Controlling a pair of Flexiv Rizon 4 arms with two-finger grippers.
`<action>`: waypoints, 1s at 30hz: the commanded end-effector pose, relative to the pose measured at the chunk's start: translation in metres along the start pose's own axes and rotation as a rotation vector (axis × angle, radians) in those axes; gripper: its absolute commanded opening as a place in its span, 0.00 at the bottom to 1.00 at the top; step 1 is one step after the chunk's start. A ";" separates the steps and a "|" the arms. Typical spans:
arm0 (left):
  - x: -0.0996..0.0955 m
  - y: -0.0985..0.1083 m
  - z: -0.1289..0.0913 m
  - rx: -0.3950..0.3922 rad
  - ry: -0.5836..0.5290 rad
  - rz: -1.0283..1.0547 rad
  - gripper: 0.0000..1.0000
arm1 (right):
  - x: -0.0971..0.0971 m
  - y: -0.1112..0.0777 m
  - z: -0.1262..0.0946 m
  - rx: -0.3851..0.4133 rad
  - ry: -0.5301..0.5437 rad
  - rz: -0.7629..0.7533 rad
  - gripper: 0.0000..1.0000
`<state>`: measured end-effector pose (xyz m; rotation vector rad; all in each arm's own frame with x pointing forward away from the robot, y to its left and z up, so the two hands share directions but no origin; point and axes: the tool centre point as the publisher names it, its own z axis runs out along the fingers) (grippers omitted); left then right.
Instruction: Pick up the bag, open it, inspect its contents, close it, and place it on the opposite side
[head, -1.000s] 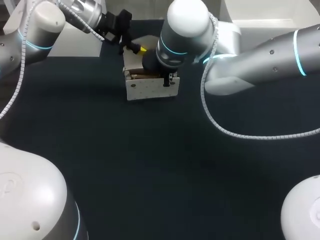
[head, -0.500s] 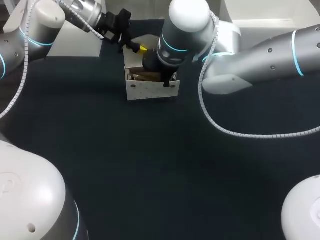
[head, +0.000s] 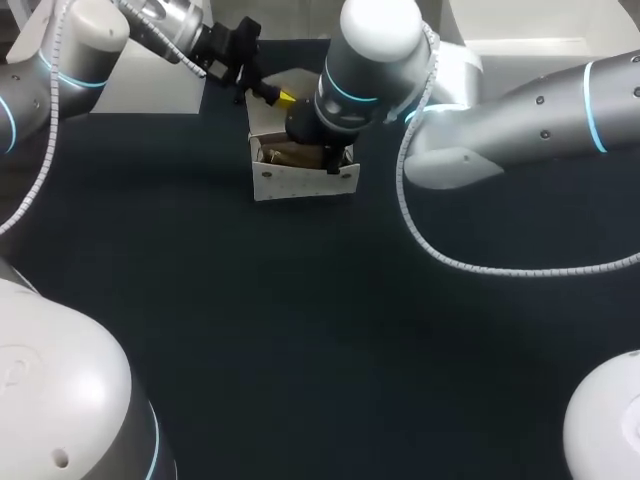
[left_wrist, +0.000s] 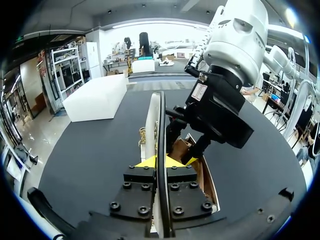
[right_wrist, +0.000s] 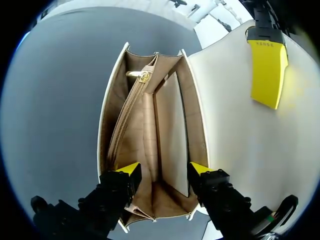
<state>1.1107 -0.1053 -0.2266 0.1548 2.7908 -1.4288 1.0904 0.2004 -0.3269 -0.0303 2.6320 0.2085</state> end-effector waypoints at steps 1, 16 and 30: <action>-0.004 0.001 0.002 0.005 0.013 0.003 0.00 | 0.000 0.001 0.010 0.006 0.006 -0.002 0.65; -0.002 0.000 0.001 0.000 0.005 0.011 0.00 | -0.001 0.002 0.009 0.003 0.005 -0.006 1.00; -0.002 0.000 0.000 -0.001 0.000 0.011 0.00 | -0.001 0.002 0.008 0.004 0.002 -0.007 1.00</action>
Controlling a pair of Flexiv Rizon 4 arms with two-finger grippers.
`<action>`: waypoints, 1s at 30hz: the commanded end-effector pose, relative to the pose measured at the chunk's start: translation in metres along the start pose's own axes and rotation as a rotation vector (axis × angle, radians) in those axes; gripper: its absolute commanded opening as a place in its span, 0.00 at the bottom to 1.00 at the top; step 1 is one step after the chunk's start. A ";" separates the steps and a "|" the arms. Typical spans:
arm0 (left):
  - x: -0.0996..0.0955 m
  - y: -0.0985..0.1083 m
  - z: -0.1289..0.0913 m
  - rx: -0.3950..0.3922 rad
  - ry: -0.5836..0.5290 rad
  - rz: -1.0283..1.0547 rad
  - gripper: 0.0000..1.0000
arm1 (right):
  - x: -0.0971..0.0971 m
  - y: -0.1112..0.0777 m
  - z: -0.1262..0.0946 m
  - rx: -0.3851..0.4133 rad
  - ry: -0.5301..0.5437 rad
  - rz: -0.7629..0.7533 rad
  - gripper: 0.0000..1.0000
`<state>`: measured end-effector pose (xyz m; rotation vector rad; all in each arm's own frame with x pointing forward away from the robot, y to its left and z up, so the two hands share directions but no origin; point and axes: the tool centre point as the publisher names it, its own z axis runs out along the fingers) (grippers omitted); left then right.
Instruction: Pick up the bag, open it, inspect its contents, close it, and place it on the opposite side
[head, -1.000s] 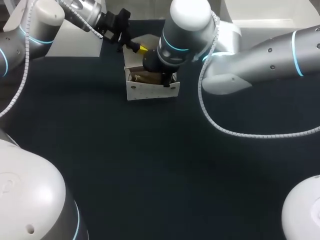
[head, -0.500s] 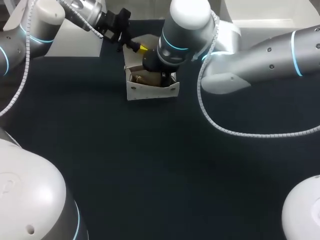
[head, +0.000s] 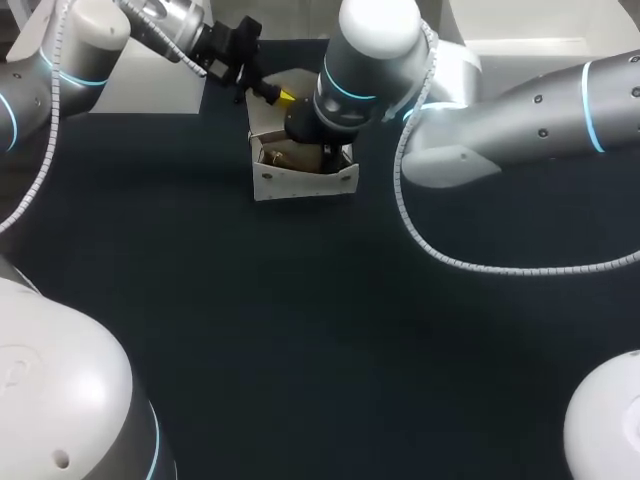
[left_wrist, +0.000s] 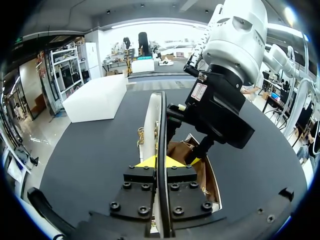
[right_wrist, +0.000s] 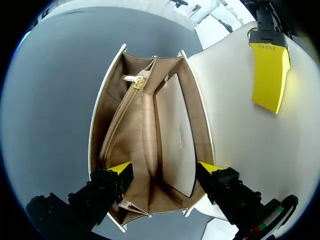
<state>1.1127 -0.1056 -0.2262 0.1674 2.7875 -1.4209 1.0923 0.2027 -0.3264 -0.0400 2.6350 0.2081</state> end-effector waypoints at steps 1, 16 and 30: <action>0.000 0.001 0.000 0.003 0.002 0.001 0.00 | 0.000 0.000 0.007 0.005 -0.002 0.000 1.00; 0.001 0.000 0.000 0.002 -0.001 0.003 0.00 | -0.003 0.000 0.001 0.006 -0.027 0.008 0.44; 0.007 -0.005 0.003 -0.009 -0.004 0.013 0.00 | -0.022 0.002 -0.075 0.001 -0.277 0.032 0.27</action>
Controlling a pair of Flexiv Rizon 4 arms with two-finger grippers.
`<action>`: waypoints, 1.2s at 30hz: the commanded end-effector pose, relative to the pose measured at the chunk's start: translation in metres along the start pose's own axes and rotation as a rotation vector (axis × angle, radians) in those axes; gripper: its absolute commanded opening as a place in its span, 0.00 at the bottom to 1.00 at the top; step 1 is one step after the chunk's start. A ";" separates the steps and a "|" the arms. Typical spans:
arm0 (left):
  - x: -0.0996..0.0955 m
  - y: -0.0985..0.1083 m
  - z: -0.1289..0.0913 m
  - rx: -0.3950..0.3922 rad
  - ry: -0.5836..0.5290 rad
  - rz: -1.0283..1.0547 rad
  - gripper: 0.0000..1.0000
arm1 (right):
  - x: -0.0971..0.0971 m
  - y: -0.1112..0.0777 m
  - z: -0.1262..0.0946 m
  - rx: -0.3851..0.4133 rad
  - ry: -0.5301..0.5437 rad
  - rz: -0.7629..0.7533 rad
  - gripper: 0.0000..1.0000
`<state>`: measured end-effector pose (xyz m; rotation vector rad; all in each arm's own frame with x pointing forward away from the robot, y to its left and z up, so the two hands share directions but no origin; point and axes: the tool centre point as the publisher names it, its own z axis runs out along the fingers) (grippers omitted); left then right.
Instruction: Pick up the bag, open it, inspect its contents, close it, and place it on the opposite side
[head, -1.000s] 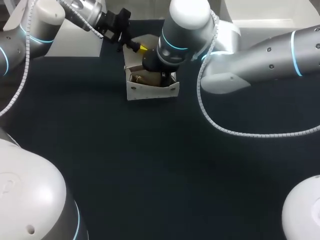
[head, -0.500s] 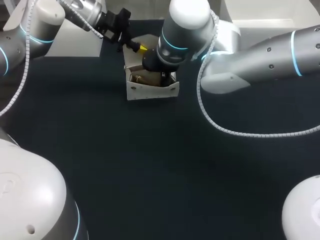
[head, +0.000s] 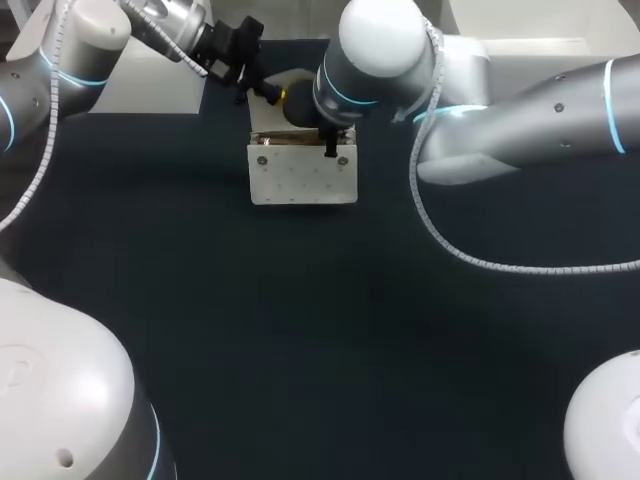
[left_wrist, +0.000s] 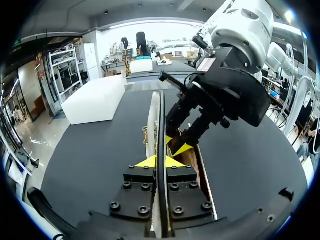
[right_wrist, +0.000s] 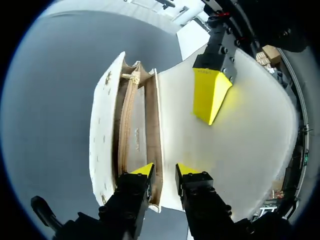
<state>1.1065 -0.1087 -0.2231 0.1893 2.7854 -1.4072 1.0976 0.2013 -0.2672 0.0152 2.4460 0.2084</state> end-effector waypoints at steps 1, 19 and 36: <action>0.001 0.001 0.003 -0.003 -0.002 -0.005 0.00 | 0.004 -0.004 -0.032 0.000 -0.101 0.005 0.25; -0.052 0.030 0.028 -0.028 -0.153 0.070 0.00 | 0.027 -0.008 -0.043 0.006 -0.096 0.028 0.24; -0.045 0.070 0.053 -0.050 -0.259 0.205 0.00 | 0.056 -0.014 -0.016 0.010 0.002 0.065 0.06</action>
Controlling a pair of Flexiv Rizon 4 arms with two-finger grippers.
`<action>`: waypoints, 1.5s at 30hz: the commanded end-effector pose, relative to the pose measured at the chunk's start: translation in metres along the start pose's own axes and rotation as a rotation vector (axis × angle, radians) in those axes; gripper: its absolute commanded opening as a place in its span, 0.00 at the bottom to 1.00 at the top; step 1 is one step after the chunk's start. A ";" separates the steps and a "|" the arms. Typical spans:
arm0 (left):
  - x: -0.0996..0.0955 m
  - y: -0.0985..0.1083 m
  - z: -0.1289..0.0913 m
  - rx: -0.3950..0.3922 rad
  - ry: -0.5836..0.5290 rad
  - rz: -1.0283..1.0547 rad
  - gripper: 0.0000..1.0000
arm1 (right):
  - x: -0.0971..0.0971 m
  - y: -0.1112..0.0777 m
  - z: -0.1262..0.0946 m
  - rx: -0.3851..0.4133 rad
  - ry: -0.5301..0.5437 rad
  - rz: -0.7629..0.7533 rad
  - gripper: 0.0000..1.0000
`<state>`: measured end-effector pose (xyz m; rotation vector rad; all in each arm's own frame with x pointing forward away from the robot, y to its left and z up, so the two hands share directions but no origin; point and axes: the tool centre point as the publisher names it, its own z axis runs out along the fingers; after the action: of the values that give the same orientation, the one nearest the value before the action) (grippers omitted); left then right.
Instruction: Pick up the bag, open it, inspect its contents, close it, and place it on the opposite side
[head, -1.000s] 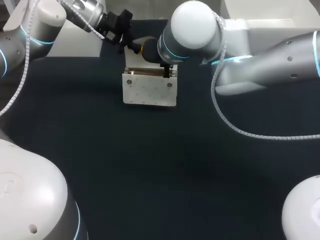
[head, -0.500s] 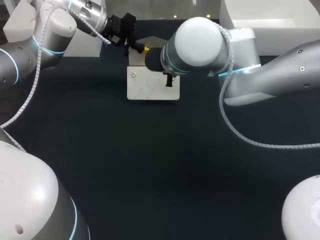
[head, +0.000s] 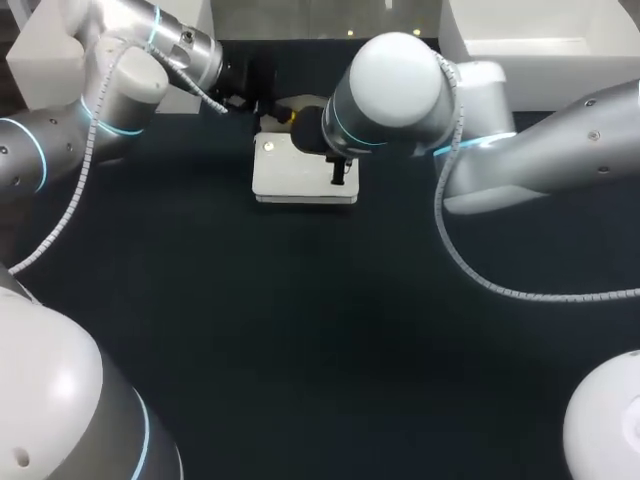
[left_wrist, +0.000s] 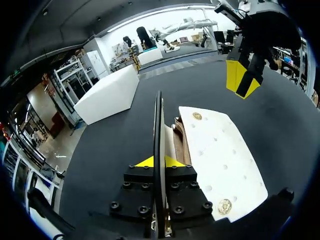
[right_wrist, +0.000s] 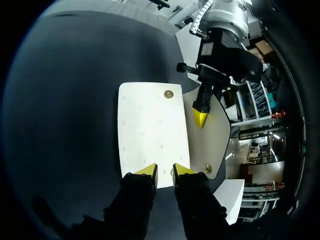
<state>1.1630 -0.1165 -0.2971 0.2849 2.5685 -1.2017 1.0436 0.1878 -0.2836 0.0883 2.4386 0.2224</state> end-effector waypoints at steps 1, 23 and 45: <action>0.010 0.008 0.003 0.027 -0.056 0.009 0.00 | 0.008 -0.001 0.011 0.006 0.022 0.012 0.00; 0.000 0.014 0.011 0.034 -0.082 0.071 0.00 | 0.036 0.004 0.012 0.005 0.021 -0.003 0.00; -0.014 0.038 0.028 0.024 0.012 0.127 0.00 | 0.071 -0.007 0.044 0.036 0.010 0.024 0.42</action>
<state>1.1860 -0.1147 -0.3341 0.4347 2.4948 -1.1735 1.0138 0.1895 -0.3564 0.1287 2.4645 0.1980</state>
